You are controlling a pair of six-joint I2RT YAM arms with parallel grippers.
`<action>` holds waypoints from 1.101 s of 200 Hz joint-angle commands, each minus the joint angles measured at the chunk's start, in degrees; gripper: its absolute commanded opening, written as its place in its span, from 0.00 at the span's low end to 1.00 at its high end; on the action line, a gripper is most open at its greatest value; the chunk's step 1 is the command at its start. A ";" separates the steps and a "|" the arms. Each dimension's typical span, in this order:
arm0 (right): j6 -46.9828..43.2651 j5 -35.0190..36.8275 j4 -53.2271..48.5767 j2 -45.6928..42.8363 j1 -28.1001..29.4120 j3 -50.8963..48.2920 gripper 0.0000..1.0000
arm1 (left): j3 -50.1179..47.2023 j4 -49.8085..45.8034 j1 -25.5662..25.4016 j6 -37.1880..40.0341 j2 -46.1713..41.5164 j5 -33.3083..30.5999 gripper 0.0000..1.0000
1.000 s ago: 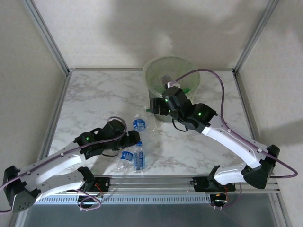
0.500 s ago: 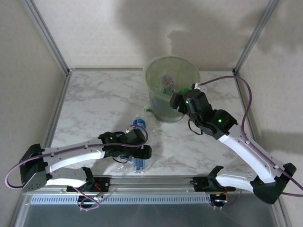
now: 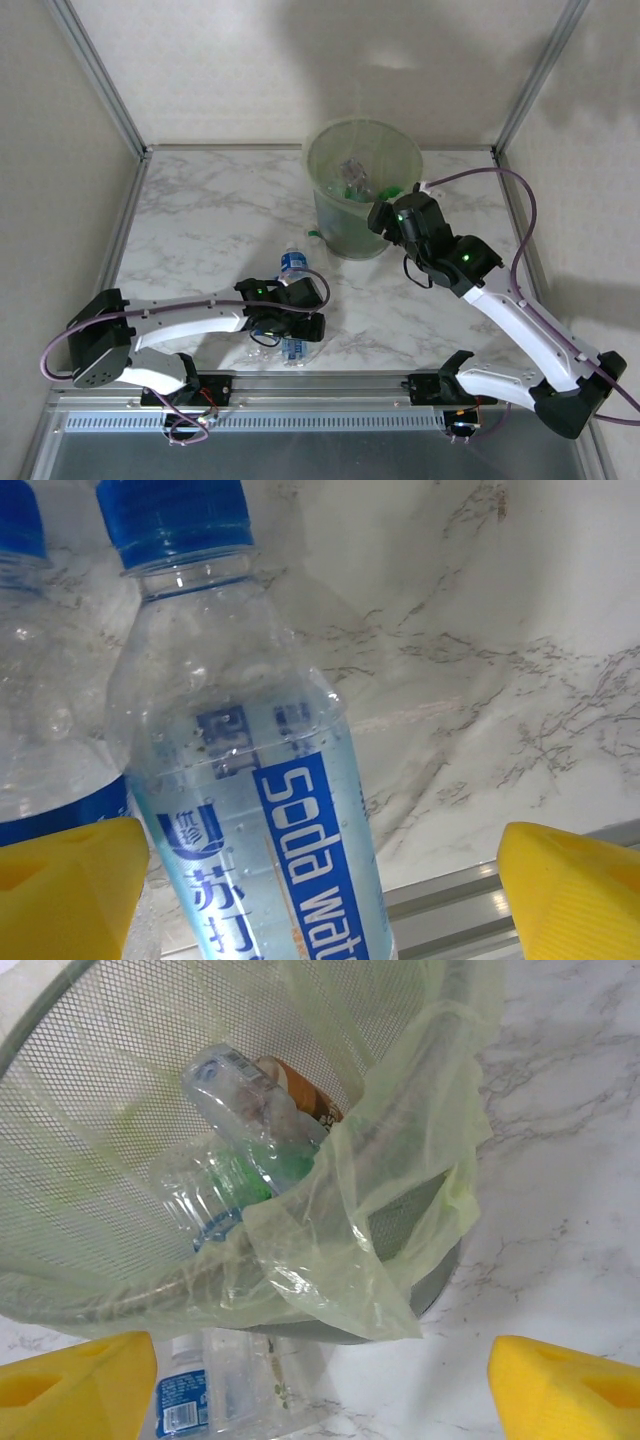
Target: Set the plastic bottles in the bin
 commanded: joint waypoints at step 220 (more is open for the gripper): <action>-1.32 -0.44 0.07 -1.00 -1.46 1.43 0.83 | 3.34 3.03 -0.92 4.61 7.33 -3.76 0.65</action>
